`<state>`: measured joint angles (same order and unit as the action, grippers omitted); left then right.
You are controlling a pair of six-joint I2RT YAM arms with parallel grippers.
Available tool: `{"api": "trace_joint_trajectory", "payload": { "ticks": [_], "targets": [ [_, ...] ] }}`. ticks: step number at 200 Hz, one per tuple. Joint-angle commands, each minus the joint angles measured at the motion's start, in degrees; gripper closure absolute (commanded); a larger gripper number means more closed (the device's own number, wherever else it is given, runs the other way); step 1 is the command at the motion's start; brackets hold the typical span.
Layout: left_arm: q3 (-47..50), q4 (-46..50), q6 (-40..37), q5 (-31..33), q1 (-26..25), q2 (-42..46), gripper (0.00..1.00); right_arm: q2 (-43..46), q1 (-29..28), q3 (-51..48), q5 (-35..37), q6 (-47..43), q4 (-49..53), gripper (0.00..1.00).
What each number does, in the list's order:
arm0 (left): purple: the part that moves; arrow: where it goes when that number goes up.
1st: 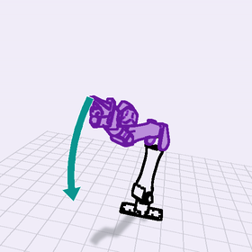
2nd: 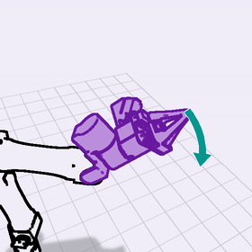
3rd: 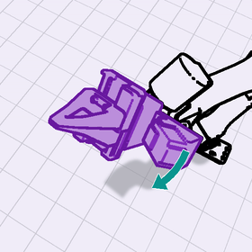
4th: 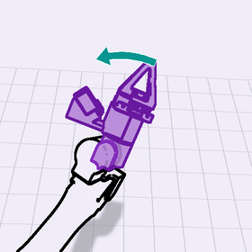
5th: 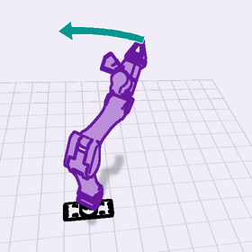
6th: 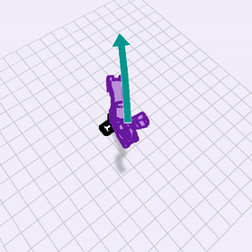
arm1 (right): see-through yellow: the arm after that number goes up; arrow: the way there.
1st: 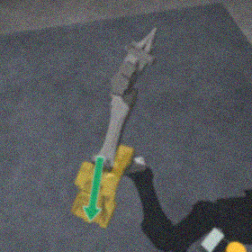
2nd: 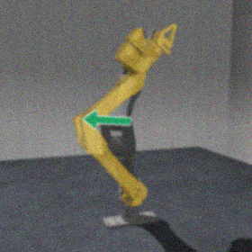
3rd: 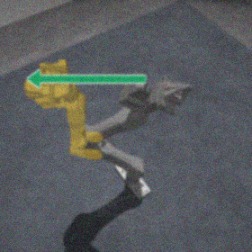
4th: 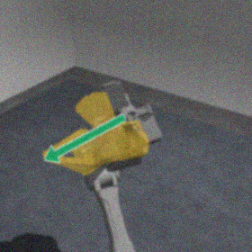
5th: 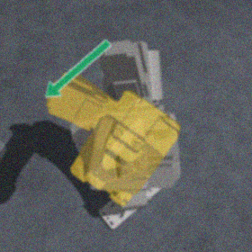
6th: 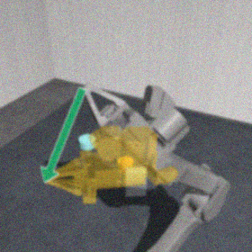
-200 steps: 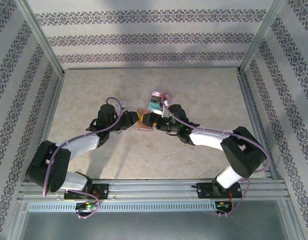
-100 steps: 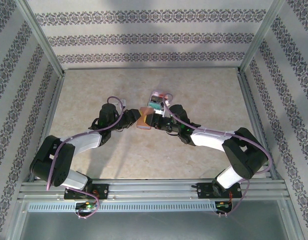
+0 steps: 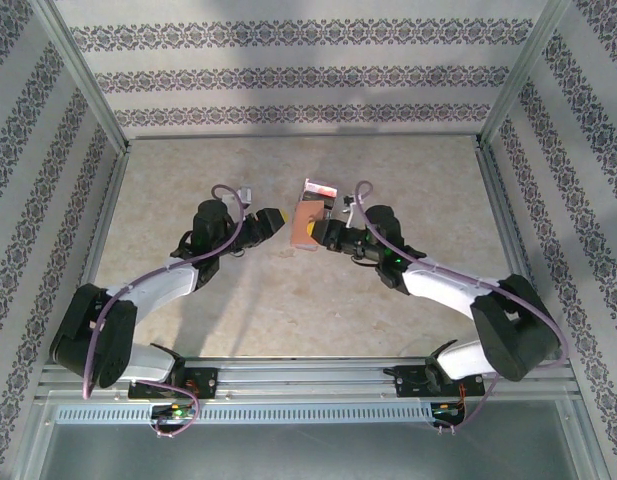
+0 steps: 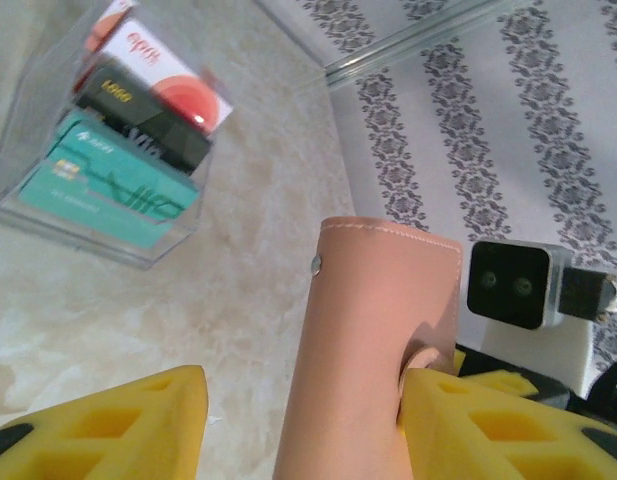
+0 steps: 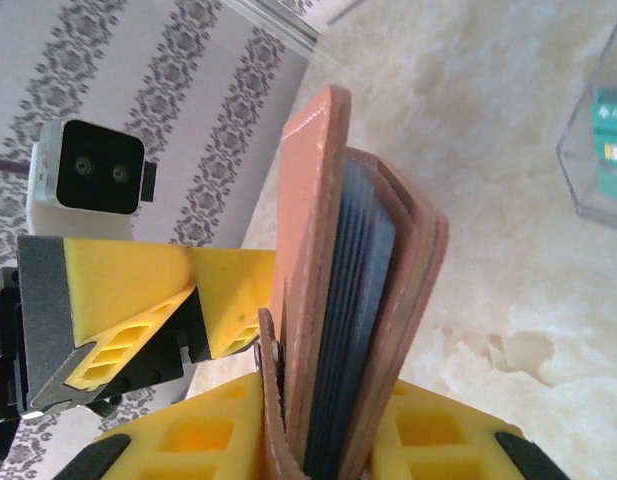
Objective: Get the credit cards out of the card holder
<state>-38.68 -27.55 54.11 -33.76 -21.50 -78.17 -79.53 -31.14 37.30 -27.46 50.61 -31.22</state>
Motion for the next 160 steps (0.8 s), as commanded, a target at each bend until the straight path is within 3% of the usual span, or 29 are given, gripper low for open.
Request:
{"api": "trace_joint_trajectory", "payload": {
  "ticks": [1, 55, 98, 160],
  "targets": [
    [-3.0, 4.08, -6.66, -4.39, 0.51, 1.97, 0.46, 4.34, 1.78, -0.77, -5.61, -3.99, -4.29, 0.77],
    [-5.46, 0.91, -8.49, -10.25, -3.27, 0.68, 0.39, 9.18, 3.8, -1.18, -11.87, -6.13, -4.37, 0.78],
    [-4.49, -11.44, -3.27, -15.91, -4.7, -1.42, 0.35, 10.58, 4.38, -1.6, -14.94, -8.06, -4.46, 0.78],
    [-3.75, -14.59, -2.22, -18.21, -5.24, -2.21, 0.53, 10.36, 4.94, -0.96, -18.67, -8.68, -6.75, 0.79]
  ]
}}
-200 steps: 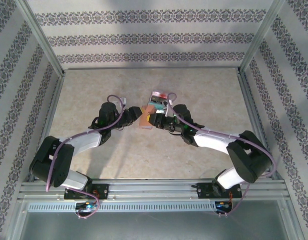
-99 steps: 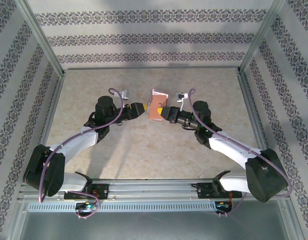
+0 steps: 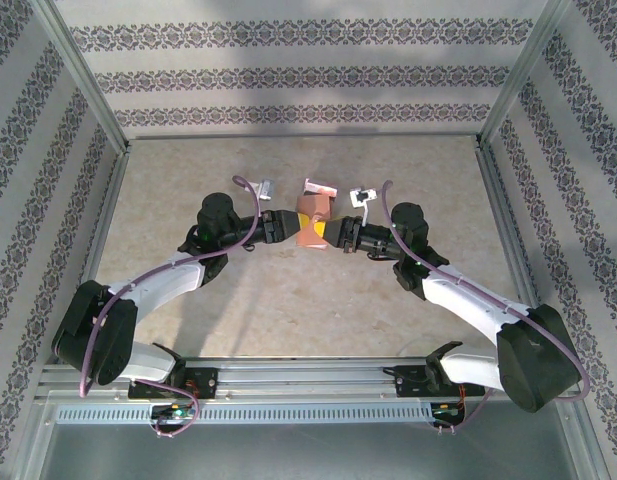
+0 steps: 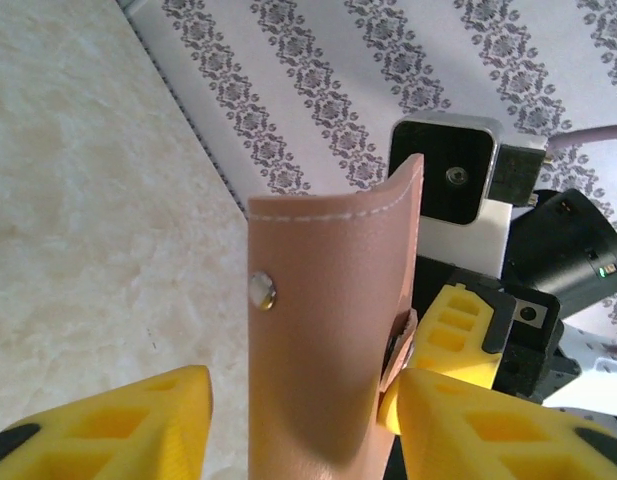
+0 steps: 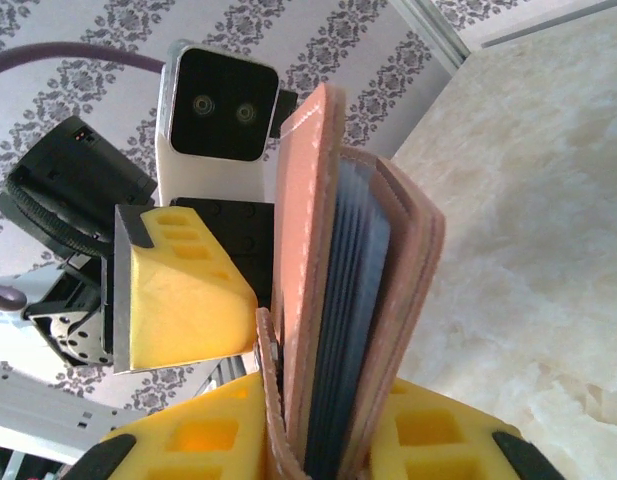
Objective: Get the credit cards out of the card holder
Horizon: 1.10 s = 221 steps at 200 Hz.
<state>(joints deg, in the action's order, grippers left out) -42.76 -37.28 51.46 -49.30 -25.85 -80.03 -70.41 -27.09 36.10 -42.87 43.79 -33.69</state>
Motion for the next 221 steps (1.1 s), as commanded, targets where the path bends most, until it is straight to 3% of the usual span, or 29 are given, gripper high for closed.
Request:
{"api": "trace_joint_trajectory", "payload": {
  "ticks": [1, 48, 88, 116, 141, 179, 221],
  "targets": [
    [0.37, -4.84, 0.45, -2.7, -0.88, -0.37, 0.54, 1.24, 0.9, 0.27, -3.27, -1.91, -4.28, 0.79],
    [0.71, -5.21, -0.45, -4.36, -1.25, -0.26, 0.65, 1.46, 1.67, 0.49, -3.67, -2.22, -4.36, 0.77],
    [0.59, -5.61, -0.97, -4.69, -1.4, -0.16, 0.85, 2.03, 2.02, 0.37, -3.07, -2.31, -3.7, 0.65],
    [0.53, -4.27, -2.97, -4.16, -1.54, 0.47, 0.9, 3.11, 2.22, 0.54, -0.41, -2.66, -0.95, 0.52],
    [-0.09, 2.73, -8.94, -1.51, -1.62, 2.5, 0.91, 4.84, 2.0, 1.63, 6.12, -2.66, 6.5, 0.48],
    [-2.13, 18.84, -22.84, 9.37, -3.18, 6.92, 0.92, 8.89, -1.94, 6.0, 30.49, -3.76, 29.82, 0.48],
    [-4.44, 27.85, -31.14, 21.03, -7.51, 7.89, 0.96, 9.66, -8.83, 10.84, 45.4, -2.23, 42.84, 0.5]
  ]
}}
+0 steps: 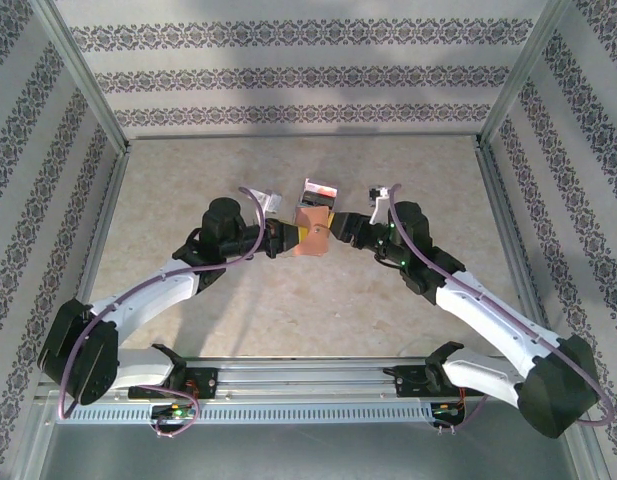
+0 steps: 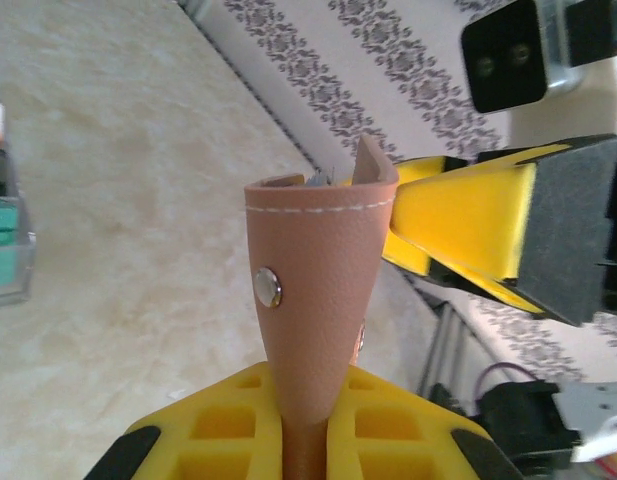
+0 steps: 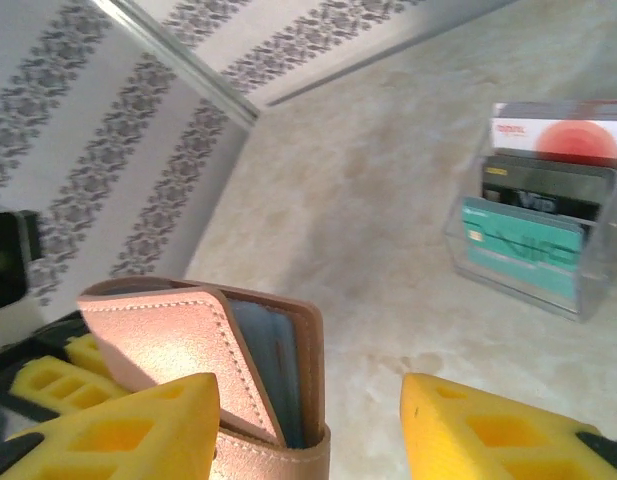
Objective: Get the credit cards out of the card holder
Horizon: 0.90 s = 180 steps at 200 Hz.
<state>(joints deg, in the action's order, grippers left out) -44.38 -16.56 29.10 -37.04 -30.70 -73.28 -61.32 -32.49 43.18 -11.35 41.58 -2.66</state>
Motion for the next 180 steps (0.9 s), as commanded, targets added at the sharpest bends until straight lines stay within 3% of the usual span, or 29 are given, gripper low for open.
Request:
{"api": "trace_joint_trajectory", "payload": {
  "ticks": [1, 56, 180],
  "targets": [
    [-2.82, 7.23, -8.88, 9.02, -2.72, 1.13, 0.96, 0.45, -3.62, 3.89, 14.11, 0.07, 12.06, 0.5],
    [-1.9, 3.85, -7.38, 15.54, -5.42, -0.19, 0.99, -3.38, -9.47, 9.42, 18.13, 6.44, 18.75, 0.58],
    [0.52, -2.91, -3.51, 12.87, -5.51, -2.38, 1.0, -9.81, -10.2, 10.0, 12.67, 9.73, 8.83, 0.65]
  ]
}}
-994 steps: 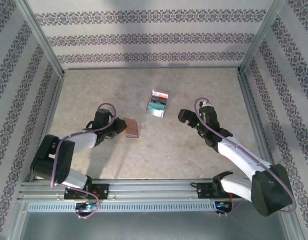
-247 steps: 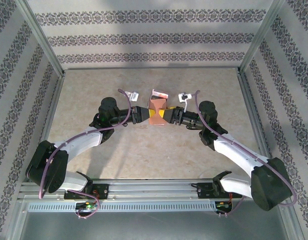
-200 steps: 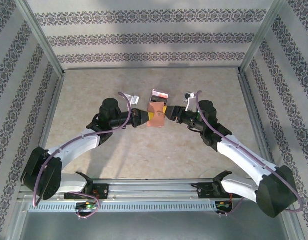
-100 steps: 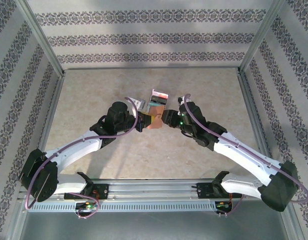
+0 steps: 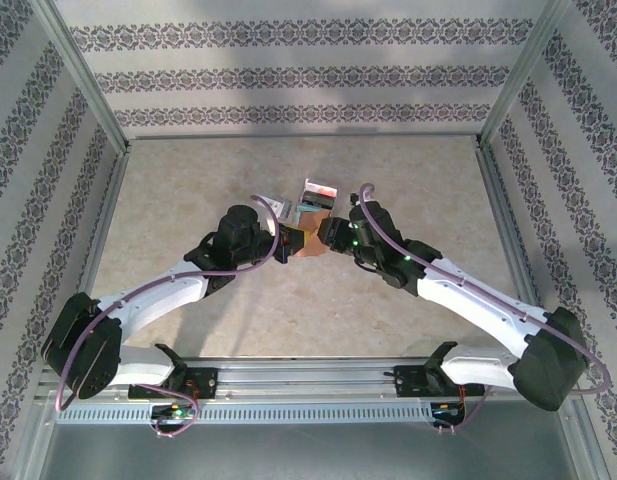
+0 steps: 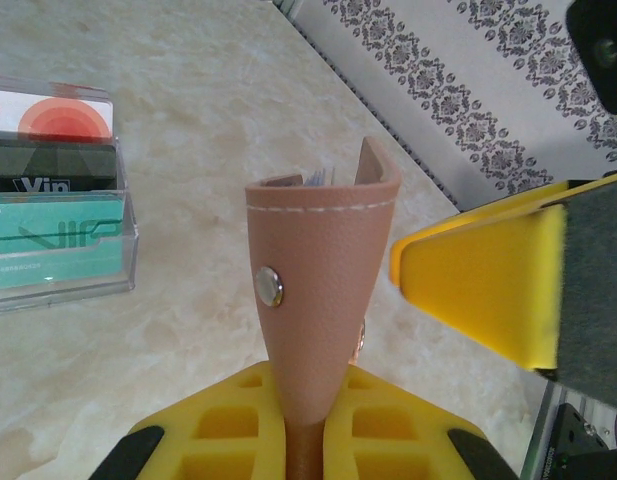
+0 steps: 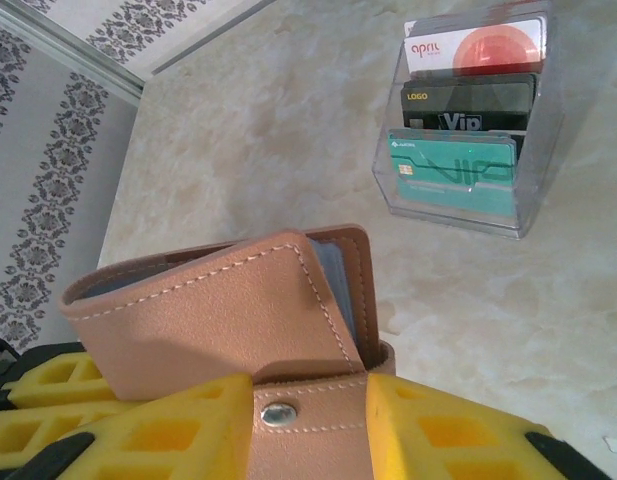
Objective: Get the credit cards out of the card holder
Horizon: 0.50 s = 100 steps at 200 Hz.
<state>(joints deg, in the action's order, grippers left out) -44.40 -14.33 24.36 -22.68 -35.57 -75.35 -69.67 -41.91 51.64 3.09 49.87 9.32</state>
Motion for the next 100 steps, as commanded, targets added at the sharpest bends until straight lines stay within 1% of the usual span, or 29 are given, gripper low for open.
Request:
{"api": "trace_joint_trajectory", "payload": {
  "ticks": [1, 34, 100],
  "targets": [
    [0.55, -5.16, 1.27, -1.49, -0.64, -0.27, 1.0, -1.54, -0.75, 1.54, -1.77, 1.5, -3.21, 0.65],
    [0.81, -6.01, 1.62, -1.78, -0.64, -0.34, 1.0, -3.07, -0.72, 1.85, -2.94, 1.81, -4.14, 0.65],
    [1.21, -8.32, 2.32, -3.66, -0.64, -0.85, 1.0, -5.19, -0.72, 1.98, -4.75, 2.17, -5.96, 0.56]
  ]
}}
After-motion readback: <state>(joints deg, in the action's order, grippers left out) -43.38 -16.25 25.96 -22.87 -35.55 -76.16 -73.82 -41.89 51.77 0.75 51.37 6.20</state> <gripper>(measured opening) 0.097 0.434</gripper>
